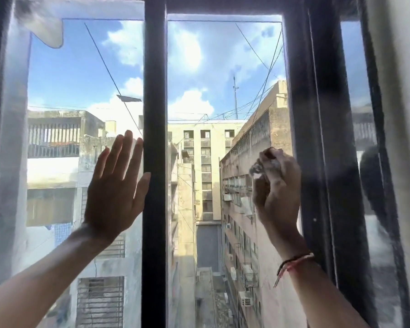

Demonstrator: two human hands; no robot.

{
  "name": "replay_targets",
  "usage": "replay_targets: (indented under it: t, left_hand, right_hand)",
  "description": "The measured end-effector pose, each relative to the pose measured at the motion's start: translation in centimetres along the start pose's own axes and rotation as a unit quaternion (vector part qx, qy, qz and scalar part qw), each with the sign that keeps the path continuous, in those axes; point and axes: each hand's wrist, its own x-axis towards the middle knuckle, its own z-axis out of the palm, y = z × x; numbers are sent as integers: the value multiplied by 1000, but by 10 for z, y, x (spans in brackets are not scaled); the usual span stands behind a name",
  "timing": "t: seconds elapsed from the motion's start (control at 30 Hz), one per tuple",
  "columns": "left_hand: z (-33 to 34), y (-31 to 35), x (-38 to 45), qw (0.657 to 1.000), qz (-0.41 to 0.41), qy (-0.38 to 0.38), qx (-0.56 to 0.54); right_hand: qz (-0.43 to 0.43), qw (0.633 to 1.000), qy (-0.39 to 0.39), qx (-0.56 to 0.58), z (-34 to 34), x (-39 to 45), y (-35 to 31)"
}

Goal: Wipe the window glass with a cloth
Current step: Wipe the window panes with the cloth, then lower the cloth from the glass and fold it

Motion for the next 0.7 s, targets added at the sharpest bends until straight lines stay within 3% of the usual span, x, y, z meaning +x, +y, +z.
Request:
replay_targets:
  t: [0.1, 0.27, 0.37, 0.4, 0.43, 0.5, 0.57, 0.6, 0.7]
  left_hand:
    - [-1, -2, 4, 1000, 2, 1, 5]
    - [-12, 7, 2, 998, -29, -62, 2]
    - [-37, 30, 3, 986, -79, -132, -69]
    - [-49, 37, -3, 977, -91, -159, -108]
    - [-66, 43, -17, 965, -107, -184, -151]
    - [-102, 51, -64, 928, -169, -231, -237]
    - [-142, 57, -130, 846, -295, -305, -322]
    - [-168, 58, -168, 774, -381, -351, -364]
    - [-255, 57, -291, 488, -614, -428, -449]
  right_hand:
    - [83, 995, 47, 31, 20, 5, -26]
    - [-65, 986, -117, 99, 18, -76, -59]
    - [53, 973, -165, 155, -13, -99, -64]
    - [137, 954, -169, 206, -26, -107, -69]
    - [240, 913, -171, 282, -42, -116, -77]
    - [414, 768, -183, 453, -74, -138, -101]
    - [508, 631, -195, 553, -105, -169, -130]
    - [534, 576, -217, 580, -118, -191, -153]
    - [591, 458, -294, 596, -151, -278, -241]
